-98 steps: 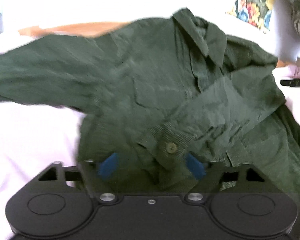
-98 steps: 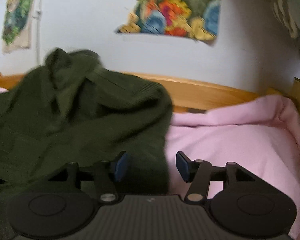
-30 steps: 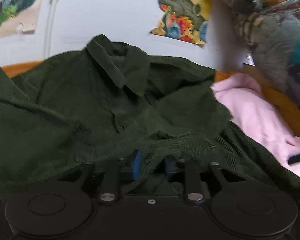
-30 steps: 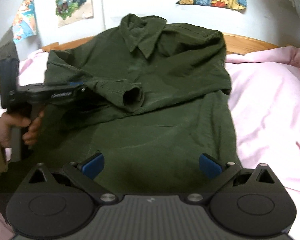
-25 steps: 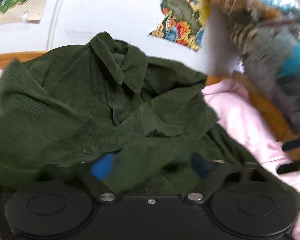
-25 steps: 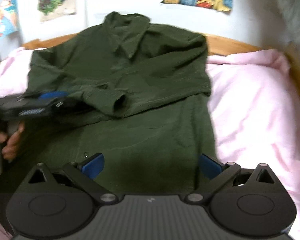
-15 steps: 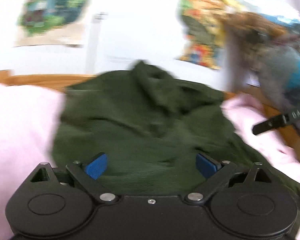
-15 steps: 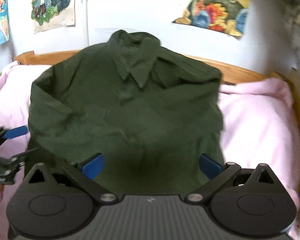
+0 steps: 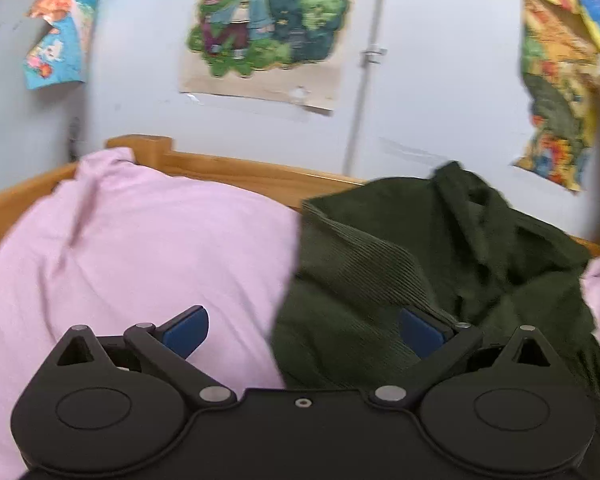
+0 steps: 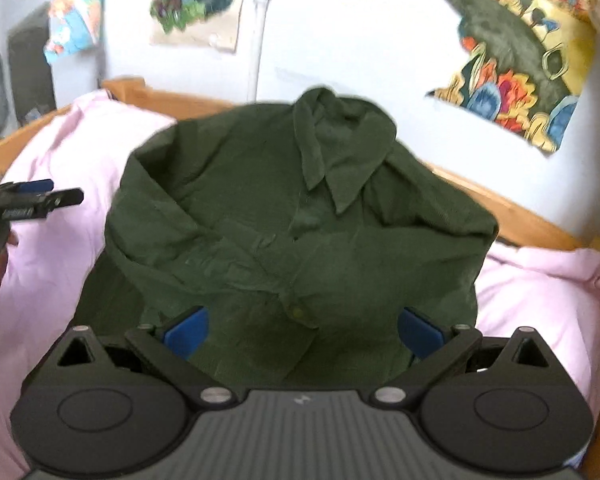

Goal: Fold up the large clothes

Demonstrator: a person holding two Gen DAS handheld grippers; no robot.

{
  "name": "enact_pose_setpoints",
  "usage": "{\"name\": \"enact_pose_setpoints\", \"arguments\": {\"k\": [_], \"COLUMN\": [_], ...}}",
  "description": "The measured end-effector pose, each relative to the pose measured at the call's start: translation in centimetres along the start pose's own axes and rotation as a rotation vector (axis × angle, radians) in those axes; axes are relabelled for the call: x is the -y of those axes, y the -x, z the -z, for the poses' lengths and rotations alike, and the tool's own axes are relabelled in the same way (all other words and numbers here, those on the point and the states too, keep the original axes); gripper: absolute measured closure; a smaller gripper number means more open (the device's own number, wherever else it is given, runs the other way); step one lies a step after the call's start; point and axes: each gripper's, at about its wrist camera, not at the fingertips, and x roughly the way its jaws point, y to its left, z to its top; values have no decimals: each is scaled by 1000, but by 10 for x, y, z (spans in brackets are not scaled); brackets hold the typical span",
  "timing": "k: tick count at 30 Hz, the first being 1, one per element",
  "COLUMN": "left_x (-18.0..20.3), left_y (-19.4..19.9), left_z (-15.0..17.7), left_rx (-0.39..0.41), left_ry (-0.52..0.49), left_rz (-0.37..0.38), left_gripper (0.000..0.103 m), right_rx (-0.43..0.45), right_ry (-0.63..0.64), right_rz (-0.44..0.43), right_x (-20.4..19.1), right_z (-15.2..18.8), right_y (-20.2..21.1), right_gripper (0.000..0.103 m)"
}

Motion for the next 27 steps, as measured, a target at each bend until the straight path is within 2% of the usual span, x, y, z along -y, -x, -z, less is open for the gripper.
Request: {"name": "enact_pose_setpoints", "arguments": {"k": [4, 6, 7, 9, 12, 16, 18, 20, 22, 24, 25, 27], "left_x": [-3, 1, 2, 1, -5, -14, -18, -19, -18, -19, -20, -21], "left_y": [-12, -16, -20, -32, -46, -43, -42, -44, -41, -37, -37, -40], "left_z": [-26, -33, -34, -30, -13, 15, 26, 31, 32, 32, 31, 30], "left_rx": [-99, -112, -119, -148, -182, -131, -136, -176, -166, -141, -132, -132], "left_ry": [-48, -111, -125, -96, 8, 121, 131, 94, 58, 63, 75, 95], "left_rz": [-65, -110, -138, -187, -196, -164, -160, -167, -179, -175, -167, -150], "left_gripper": [1, 1, 1, 1, 2, 2, 2, 3, 3, 3, 3, 3], "right_rx": [53, 50, 24, -24, -35, 5, 18, 17, -19, -51, -55, -35], "right_ry": [6, -45, -96, -191, -275, -146, -80, -66, -53, -10, 10, 10], "right_rz": [-105, -142, -153, -162, -203, -211, -235, -260, -259, -217, -186, -161], "right_x": [25, 36, 41, 49, 59, 44, 35, 25, 13, 0, -5, -8], "right_z": [28, 41, 45, 49, 46, 34, 29, 26, 24, 21, 19, 14], "right_y": [-47, -78, -96, -121, -142, -144, -144, -147, -153, -156, -156, -147], "right_gripper": [1, 11, 14, 20, 21, 22, 22, 22, 34, 68, 74, 79]}}
